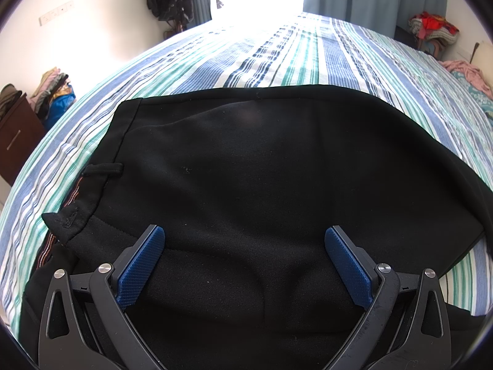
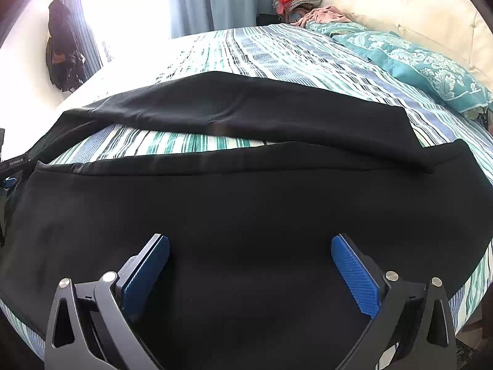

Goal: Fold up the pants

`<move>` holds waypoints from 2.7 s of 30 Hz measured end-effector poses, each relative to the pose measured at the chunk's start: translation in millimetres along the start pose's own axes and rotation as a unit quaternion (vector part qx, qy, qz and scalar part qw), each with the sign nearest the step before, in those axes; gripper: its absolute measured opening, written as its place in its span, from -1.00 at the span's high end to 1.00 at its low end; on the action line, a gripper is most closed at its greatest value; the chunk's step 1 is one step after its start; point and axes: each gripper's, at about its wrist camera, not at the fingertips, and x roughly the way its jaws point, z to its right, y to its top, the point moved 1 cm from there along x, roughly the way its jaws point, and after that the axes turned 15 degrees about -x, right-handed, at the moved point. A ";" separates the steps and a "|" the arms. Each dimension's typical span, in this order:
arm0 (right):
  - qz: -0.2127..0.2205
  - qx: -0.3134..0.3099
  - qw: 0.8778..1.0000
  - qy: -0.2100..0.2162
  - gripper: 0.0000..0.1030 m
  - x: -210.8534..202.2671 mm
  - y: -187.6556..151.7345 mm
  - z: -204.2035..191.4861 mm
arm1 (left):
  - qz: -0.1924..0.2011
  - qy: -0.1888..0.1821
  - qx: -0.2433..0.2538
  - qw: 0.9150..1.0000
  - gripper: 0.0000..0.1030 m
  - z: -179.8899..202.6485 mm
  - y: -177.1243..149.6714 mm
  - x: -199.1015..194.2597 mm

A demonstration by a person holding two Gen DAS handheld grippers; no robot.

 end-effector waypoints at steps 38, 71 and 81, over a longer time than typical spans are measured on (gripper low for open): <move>-0.023 0.001 1.000 0.011 -1.00 0.1 6.0 5.0 | 0.000 0.000 0.000 1.000 -0.99 0.5 0.1 0.2; 0.119 0.331 0.931 0.098 0.87 -12.2 58.9 195.9 | -0.091 -0.182 -0.082 0.976 -0.99 36.5 53.6 -64.2; 0.217 0.238 0.936 0.142 0.87 -111.0 112.3 181.0 | -0.226 -0.176 -0.208 0.935 -0.64 82.5 87.1 63.8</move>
